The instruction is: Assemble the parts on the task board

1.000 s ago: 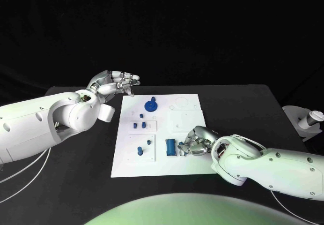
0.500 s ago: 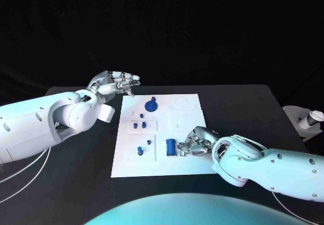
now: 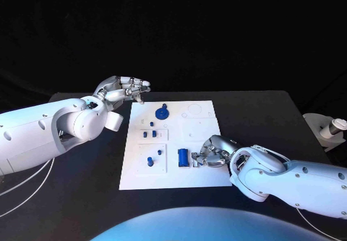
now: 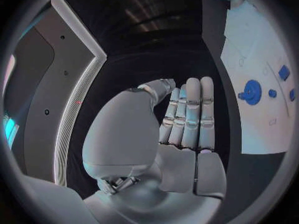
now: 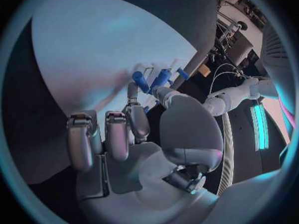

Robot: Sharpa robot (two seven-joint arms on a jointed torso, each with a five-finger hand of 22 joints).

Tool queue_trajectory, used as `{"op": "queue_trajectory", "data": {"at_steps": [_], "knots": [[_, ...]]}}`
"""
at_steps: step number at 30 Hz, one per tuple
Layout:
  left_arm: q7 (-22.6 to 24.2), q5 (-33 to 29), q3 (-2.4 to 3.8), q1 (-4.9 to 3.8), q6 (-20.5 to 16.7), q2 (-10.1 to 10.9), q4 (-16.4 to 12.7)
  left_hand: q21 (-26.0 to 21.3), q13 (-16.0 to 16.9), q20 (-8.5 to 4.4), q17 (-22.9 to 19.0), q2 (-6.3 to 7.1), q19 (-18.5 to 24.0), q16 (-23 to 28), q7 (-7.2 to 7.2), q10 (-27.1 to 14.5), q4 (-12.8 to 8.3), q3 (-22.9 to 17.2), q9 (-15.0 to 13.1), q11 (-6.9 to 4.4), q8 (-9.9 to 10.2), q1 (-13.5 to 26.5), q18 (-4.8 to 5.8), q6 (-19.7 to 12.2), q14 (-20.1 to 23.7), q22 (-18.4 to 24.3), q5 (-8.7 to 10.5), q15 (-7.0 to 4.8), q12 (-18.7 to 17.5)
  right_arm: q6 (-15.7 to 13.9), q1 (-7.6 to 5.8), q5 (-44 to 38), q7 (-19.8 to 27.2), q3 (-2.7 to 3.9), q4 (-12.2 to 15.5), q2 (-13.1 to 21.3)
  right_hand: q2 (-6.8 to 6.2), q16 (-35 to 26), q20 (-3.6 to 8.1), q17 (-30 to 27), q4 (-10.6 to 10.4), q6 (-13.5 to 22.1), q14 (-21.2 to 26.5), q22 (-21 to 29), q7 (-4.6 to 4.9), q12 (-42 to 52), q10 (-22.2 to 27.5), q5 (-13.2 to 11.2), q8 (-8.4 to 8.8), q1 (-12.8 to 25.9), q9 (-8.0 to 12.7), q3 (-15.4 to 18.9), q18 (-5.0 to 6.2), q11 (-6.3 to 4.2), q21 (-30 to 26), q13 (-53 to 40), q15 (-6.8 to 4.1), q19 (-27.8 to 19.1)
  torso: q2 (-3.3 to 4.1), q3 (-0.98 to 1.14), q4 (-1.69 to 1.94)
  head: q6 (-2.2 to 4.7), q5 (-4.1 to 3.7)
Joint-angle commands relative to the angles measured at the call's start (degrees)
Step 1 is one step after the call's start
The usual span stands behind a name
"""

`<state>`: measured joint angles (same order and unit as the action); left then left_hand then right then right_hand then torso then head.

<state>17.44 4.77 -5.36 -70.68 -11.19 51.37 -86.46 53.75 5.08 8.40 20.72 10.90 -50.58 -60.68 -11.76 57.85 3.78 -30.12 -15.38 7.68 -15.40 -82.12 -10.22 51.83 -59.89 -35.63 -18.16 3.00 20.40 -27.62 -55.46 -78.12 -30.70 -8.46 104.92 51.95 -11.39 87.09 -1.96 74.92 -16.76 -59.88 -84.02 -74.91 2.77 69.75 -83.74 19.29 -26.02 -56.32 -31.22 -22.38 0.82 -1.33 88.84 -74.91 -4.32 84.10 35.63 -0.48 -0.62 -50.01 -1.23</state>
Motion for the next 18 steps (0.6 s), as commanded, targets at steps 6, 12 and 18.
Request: {"op": "queue_trajectory", "data": {"at_steps": [6,12,18], "knots": [[0.0,0.2,0.04,-0.05,0.9,0.0,-0.1,0.3,-0.1,-0.18,-0.1,-0.28,-0.2,-0.1,0.07,-0.5,-0.1,-0.2,0.1,-0.06,-0.3,-0.5,-0.36,-0.5,0.6,-0.1,-0.30,0.01,0.2,1.3,0.07,-2.0,-0.2,-0.01,0.2,0.6,1.96,0.4,0.52,9.2,2.5,0.0,-4.8,-14.8,-0.25,0.1,-0.4,2.3,0.15,-4.6,-0.1,-0.8,-0.61,-0.31,0.2,-3.7,-0.71,5.5,-0.02,-0.03,0.01,0.01,-0.03],[0.0,0.2,0.04,-0.05,0.9,0.0,-0.1,0.3,-0.1,-0.19,-0.1,-0.28,-0.2,-0.1,0.07,-0.5,-0.1,-0.3,0.1,-0.06,-0.3,-0.6,-0.36,-0.5,0.6,-0.1,-0.31,0.00,0.2,2.8,0.07,-2.2,-0.1,-0.01,0.2,0.5,2.39,0.7,0.67,9.8,5.4,0.1,-4.9,-14.9,-0.43,0.4,-0.5,-6.0,0.24,-9.7,-0.1,-3.7,-0.67,-0.46,0.5,-4.0,-0.83,5.6,-0.02,-0.05,0.06,0.01,-0.10],[-0.1,0.3,0.04,-0.05,0.9,0.0,-0.1,0.3,-0.1,-0.19,-0.1,-0.28,-0.2,-0.1,0.07,-0.5,-0.1,-0.3,0.1,-0.06,-0.3,-0.6,-0.36,-0.5,0.6,-0.1,-0.31,0.00,0.2,3.6,0.07,-1.9,0.4,-0.01,0.2,0.3,2.64,1.1,0.71,10.7,5.8,-0.3,-5.1,-15.0,-0.57,1.2,-0.9,-5.8,0.10,-10.5,-0.1,-4.8,-0.74,-0.57,0.8,-4.5,-0.90,5.7,0.00,-0.08,0.04,0.01,-0.14]]}}
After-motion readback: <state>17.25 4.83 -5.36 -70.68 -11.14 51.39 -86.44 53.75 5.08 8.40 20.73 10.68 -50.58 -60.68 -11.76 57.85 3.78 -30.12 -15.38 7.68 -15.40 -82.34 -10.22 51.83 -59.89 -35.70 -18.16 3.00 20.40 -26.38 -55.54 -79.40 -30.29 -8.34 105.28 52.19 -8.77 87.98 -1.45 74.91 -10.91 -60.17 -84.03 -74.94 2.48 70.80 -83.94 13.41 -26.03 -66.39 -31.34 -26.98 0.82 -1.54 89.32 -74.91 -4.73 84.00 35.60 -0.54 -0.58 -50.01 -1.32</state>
